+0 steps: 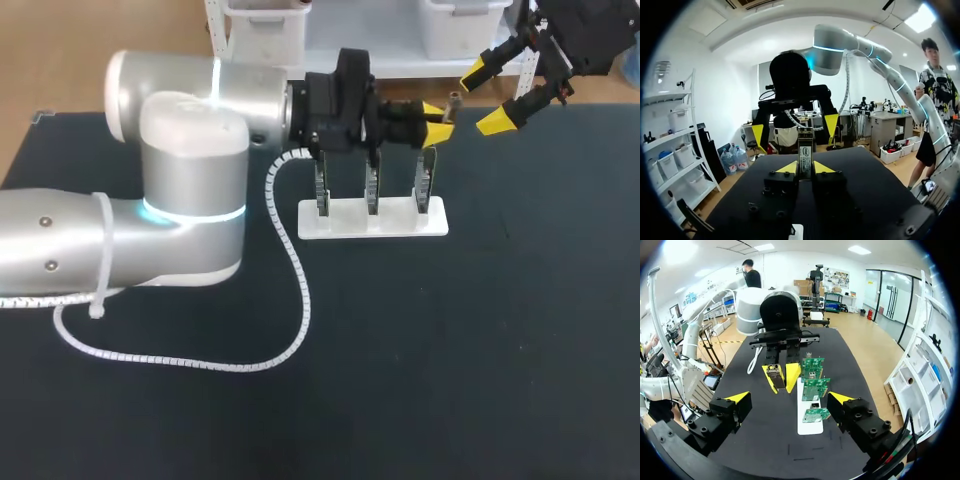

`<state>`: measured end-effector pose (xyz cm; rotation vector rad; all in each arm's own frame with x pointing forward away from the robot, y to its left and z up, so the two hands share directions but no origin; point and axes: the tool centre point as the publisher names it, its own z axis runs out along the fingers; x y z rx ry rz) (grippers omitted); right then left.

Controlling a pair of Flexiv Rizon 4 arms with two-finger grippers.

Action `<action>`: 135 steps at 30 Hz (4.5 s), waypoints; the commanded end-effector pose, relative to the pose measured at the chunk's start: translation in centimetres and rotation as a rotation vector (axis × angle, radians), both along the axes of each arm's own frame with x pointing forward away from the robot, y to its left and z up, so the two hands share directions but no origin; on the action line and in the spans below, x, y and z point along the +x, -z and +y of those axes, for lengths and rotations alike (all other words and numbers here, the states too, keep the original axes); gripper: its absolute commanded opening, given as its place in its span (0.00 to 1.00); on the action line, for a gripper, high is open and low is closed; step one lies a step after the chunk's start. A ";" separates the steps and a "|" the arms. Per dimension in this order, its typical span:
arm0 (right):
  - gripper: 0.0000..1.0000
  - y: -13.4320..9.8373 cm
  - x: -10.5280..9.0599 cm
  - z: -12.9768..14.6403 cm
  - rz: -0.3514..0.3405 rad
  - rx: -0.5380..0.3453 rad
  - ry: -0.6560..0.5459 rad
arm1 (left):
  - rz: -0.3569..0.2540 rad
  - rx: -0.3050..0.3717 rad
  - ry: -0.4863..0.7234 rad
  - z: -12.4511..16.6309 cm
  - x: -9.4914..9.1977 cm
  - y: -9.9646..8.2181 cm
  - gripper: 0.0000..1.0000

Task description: Pick up the optical module with the left hand, and insert it into the network port with the right hand.

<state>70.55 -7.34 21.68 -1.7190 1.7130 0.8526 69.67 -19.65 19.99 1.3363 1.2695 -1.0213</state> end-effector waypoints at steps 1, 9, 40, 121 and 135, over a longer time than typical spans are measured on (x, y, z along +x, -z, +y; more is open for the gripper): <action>1.00 0.0 -0.3 0.0 -0.003 -0.001 0.005 | -0.005 -0.006 -0.009 -0.5 0.4 -0.2 0.00; 1.00 0.0 -0.3 0.0 -0.003 -0.001 0.005 | -0.016 0.009 -0.009 -0.6 0.9 -0.7 0.00; 1.00 0.0 -0.3 0.0 -0.003 -0.001 0.005 | 0.019 0.062 -0.019 -0.6 1.5 -0.5 0.00; 1.00 -2.1 -0.1 3.0 -0.088 0.043 -0.044 | 0.013 0.059 -0.014 0.0 1.6 -0.8 0.00; 0.49 -2.1 -0.1 3.0 -0.088 0.043 -0.044 | 0.013 0.059 -0.014 0.0 1.6 -0.8 0.00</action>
